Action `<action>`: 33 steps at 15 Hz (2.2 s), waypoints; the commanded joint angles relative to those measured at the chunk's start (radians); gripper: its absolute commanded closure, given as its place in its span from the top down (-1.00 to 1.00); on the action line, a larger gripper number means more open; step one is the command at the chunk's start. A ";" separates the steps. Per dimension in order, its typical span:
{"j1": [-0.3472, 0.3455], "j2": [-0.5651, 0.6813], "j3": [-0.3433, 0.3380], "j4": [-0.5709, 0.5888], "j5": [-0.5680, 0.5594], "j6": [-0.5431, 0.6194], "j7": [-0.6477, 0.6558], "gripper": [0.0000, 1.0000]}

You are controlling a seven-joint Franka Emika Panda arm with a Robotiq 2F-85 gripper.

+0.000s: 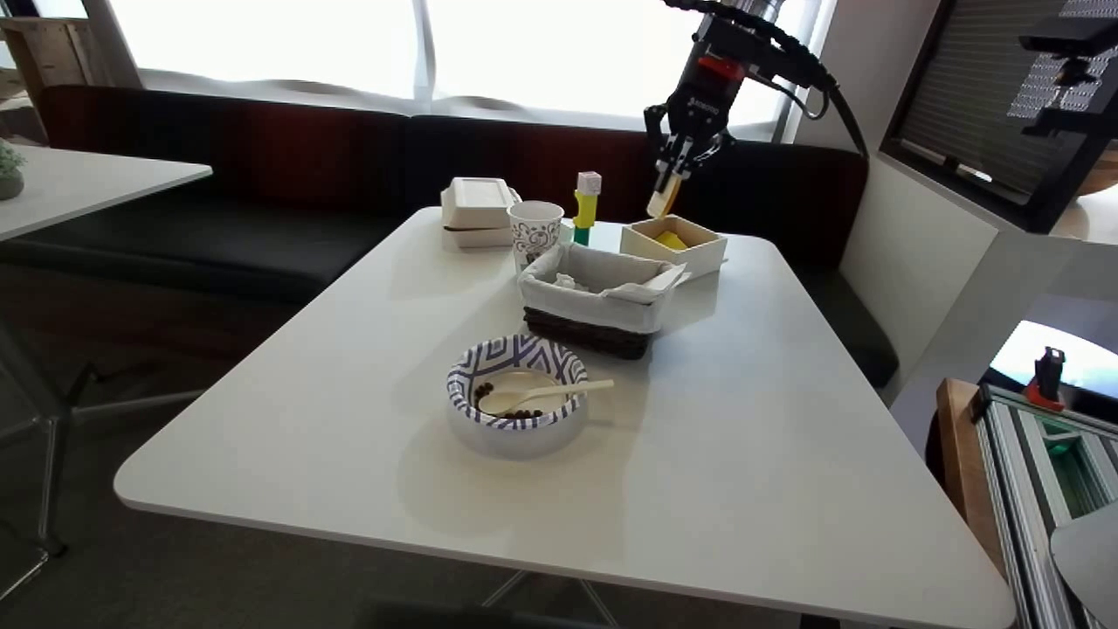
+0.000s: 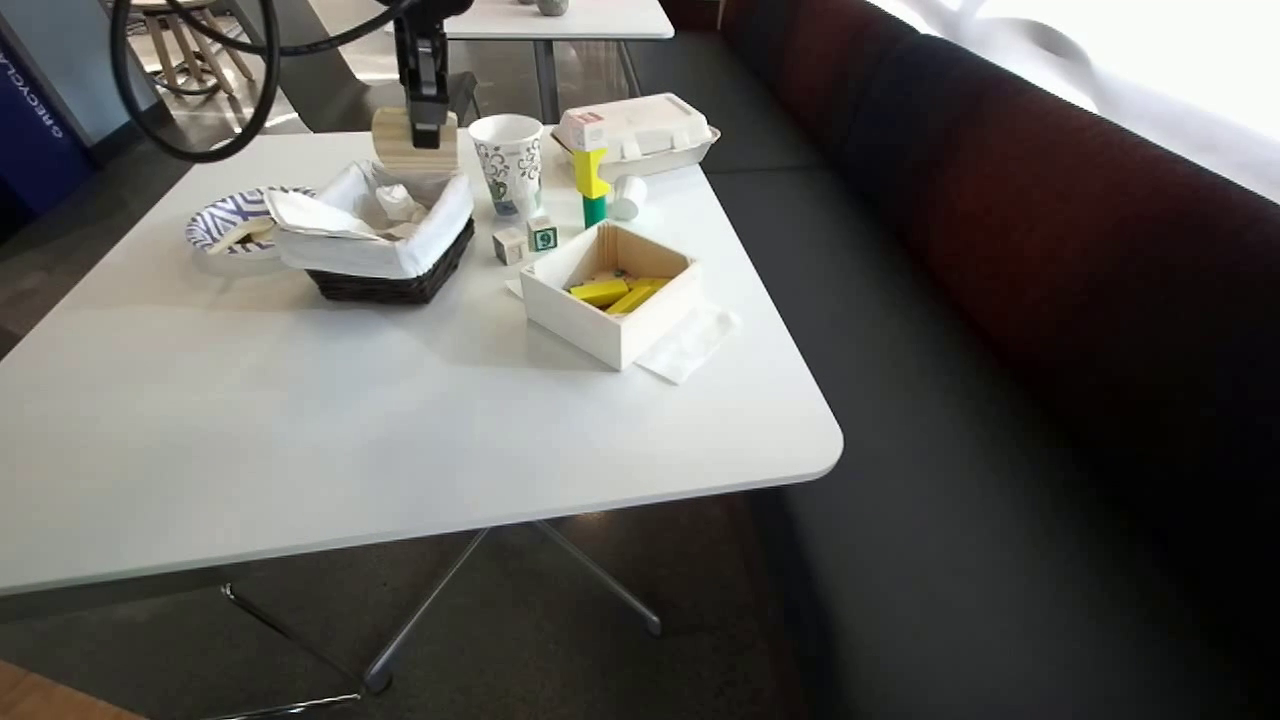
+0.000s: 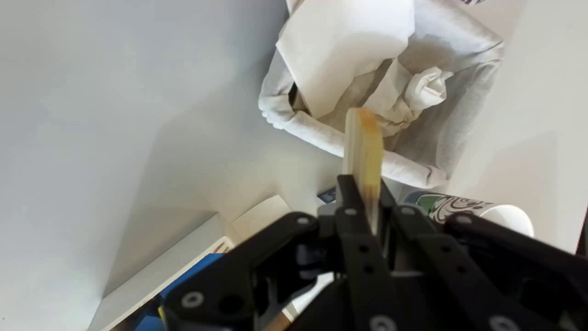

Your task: Remove the wooden block from the box and put it in the black and white bowl.

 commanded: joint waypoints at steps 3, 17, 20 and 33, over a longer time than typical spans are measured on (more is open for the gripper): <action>0.020 -0.002 -0.019 -0.003 0.007 -0.003 -0.011 -0.82; 0.126 -0.072 0.065 -0.064 -0.066 -0.161 -0.316 -0.96; 0.177 -0.093 0.105 -0.084 -0.040 -0.135 -0.327 -0.96; 0.246 -0.017 0.161 -0.029 0.033 -0.125 -0.313 -0.96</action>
